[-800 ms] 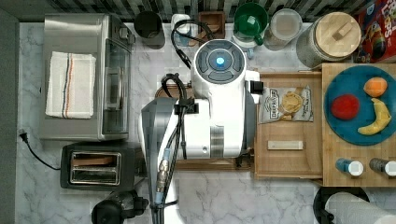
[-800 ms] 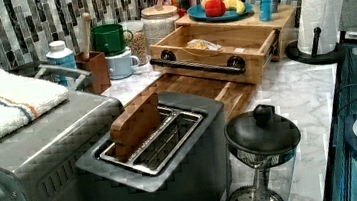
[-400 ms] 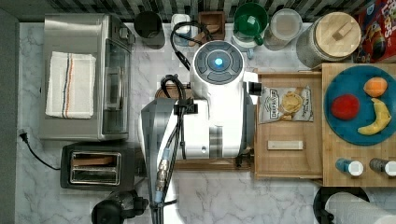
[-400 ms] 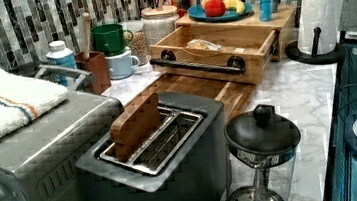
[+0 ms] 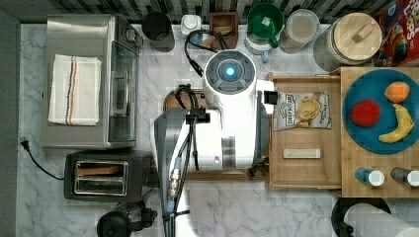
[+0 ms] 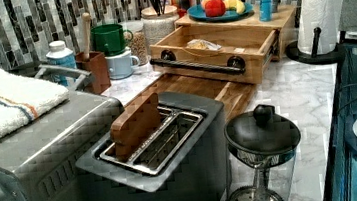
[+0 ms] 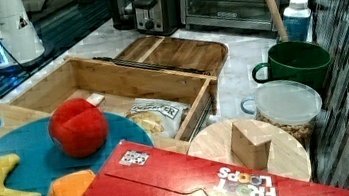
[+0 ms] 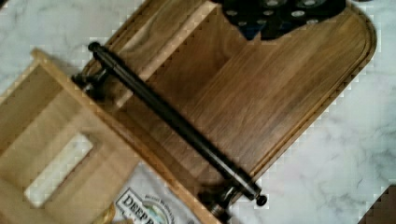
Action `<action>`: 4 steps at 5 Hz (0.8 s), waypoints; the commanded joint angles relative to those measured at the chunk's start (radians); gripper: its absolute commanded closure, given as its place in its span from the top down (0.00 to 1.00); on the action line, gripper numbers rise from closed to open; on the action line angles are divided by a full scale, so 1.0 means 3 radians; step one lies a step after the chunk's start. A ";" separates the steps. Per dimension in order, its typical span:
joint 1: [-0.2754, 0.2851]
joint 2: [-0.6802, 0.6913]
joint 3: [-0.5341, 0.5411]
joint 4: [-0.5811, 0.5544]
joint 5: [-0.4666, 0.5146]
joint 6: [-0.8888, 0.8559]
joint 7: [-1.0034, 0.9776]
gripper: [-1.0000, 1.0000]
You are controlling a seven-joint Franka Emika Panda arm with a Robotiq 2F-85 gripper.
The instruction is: Pick up the butter.
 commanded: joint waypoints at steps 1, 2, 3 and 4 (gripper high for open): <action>-0.0231 -0.0476 -0.0184 -0.0346 -0.0201 0.0242 -0.0185 0.00; -0.0287 -0.0444 -0.0336 -0.0214 -0.0113 0.0104 -0.0428 0.00; -0.0360 -0.0351 -0.0478 -0.0040 -0.0024 -0.0056 -0.0559 0.00; -0.0479 -0.0346 -0.0582 0.0010 -0.0055 -0.0030 -0.0497 0.00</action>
